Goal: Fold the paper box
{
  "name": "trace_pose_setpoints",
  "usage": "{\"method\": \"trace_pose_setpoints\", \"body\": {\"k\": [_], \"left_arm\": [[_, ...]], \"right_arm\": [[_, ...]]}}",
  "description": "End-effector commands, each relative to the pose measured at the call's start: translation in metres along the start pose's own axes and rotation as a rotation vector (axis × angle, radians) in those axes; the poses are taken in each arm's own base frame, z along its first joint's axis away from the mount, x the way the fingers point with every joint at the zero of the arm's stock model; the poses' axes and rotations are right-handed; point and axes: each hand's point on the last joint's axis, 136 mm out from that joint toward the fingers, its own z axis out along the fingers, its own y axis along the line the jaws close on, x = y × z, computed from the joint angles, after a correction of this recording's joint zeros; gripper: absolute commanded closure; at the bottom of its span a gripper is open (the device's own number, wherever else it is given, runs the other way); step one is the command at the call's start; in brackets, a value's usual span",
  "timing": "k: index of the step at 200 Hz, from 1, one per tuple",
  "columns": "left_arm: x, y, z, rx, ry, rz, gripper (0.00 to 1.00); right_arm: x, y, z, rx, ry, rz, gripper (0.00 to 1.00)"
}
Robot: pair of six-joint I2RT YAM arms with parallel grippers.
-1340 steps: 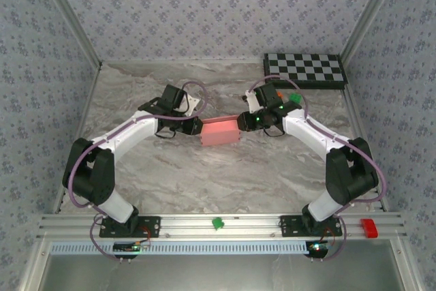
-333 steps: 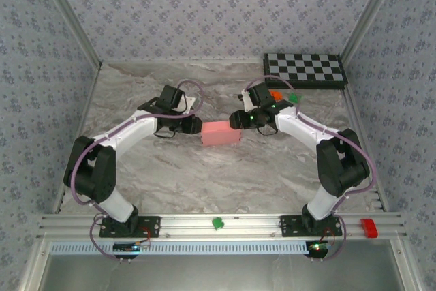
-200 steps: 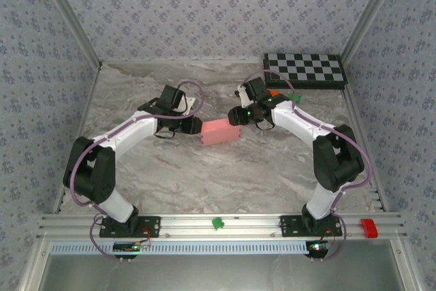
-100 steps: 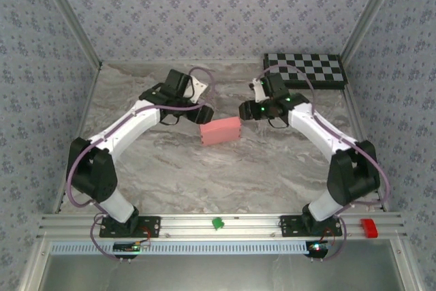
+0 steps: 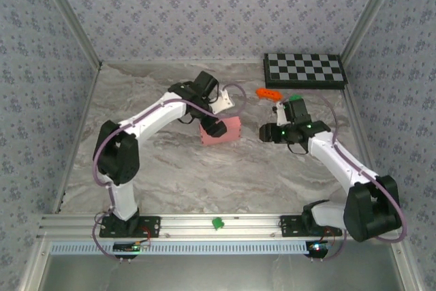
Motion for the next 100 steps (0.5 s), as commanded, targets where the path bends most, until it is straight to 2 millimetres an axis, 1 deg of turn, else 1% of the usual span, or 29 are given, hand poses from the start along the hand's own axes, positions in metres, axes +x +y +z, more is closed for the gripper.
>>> {"method": "trace_pose_setpoints", "body": {"k": [1,20,57,100], "left_arm": [[0.0,0.0,0.0,-0.004,0.044,0.093,0.17],[-0.001,0.002,0.006,-0.001,0.062,0.093,0.19],[0.003,0.006,0.017,-0.004,0.121,0.078,0.25],[0.003,0.008,0.023,-0.007,0.131,0.071,0.33]], "right_arm": [[0.007,-0.006,-0.006,0.013,-0.005,0.029,0.43],[0.01,-0.009,-0.006,0.02,-0.001,0.036,0.43],[0.01,-0.013,-0.005,0.03,-0.006,0.046,0.43],[0.011,-0.016,-0.001,0.038,0.0,0.052,0.43]]}}
